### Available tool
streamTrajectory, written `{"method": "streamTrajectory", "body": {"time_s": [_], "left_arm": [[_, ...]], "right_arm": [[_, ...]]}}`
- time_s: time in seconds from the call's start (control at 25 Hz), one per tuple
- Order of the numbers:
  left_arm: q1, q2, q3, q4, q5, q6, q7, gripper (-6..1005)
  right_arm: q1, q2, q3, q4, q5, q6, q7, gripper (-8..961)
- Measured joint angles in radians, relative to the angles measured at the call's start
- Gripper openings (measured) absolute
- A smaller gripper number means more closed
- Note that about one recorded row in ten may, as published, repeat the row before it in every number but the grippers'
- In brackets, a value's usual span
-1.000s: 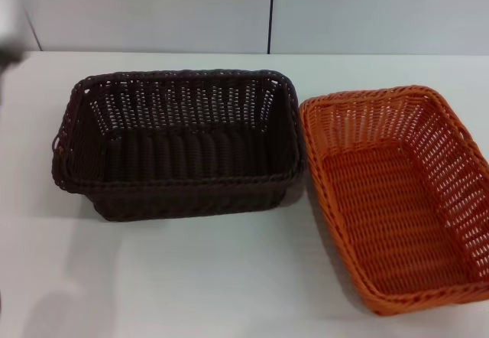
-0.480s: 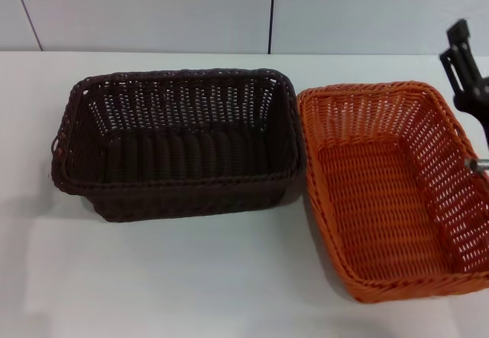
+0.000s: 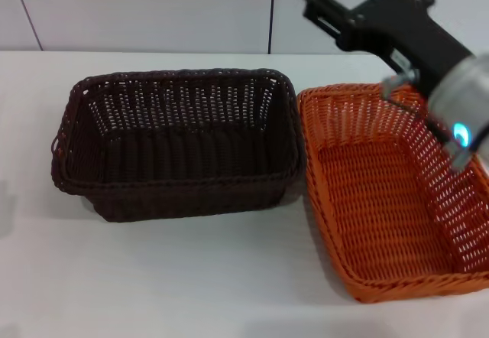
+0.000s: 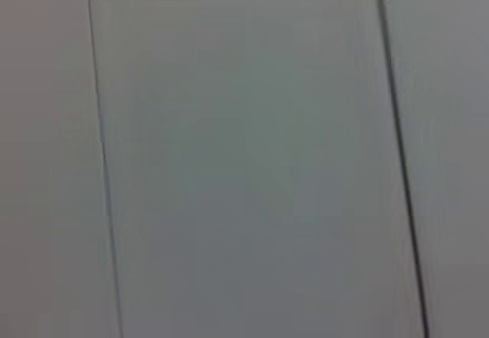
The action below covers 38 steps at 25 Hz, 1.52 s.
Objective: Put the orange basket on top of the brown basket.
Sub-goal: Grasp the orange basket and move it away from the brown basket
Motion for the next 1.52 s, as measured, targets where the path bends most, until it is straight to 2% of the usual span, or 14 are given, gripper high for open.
{"method": "streamTrajectory", "body": {"time_s": [0.12,0.24,0.32,0.36,0.4,0.56,0.68,0.8,1.04,1.24,1.52], "left_arm": [[-0.014,0.001,0.001,0.042,-0.031,-0.007,-0.024,783],[-0.023,0.001,-0.004,0.069,-0.045,-0.011,-0.037,783],[-0.033,0.002,-0.005,0.089,-0.058,-0.014,-0.043,783],[-0.037,0.002,-0.005,0.097,-0.063,-0.016,-0.046,783],[-0.048,0.002,-0.005,0.118,-0.08,-0.025,-0.054,783],[-0.065,0.0,-0.004,0.139,-0.11,-0.054,-0.057,783],[-0.071,-0.001,-0.005,0.14,-0.127,-0.079,-0.057,783],[-0.076,-0.001,-0.005,0.141,-0.15,-0.092,-0.057,783],[-0.078,-0.002,0.001,0.14,-0.182,-0.11,-0.057,783],[-0.079,-0.002,0.004,0.136,-0.199,-0.129,-0.057,783],[-0.081,-0.003,0.004,0.138,-0.203,-0.153,-0.057,783]], "right_arm": [[0.056,0.05,0.193,-0.154,0.0,-0.48,-0.005,807],[0.127,0.084,0.367,-0.253,0.0,-0.879,-0.016,806],[0.196,0.093,0.472,-0.292,0.004,-1.124,-0.039,806],[0.259,0.095,0.548,-0.304,0.023,-1.318,-0.079,806],[0.259,0.095,0.548,-0.304,0.023,-1.318,-0.079,806],[0.389,0.093,0.704,-0.275,0.1,-1.727,-0.233,805],[0.449,0.096,0.773,-0.228,0.153,-1.957,-0.35,805],[0.471,0.096,0.8,-0.211,0.172,-2.092,-0.413,804],[0.482,0.095,0.8,-0.208,0.156,-2.201,-0.444,803],[0.486,0.097,0.783,-0.167,0.106,-2.211,-0.462,803],[0.489,0.103,0.703,-0.027,0.054,-2.134,-0.488,802]]}}
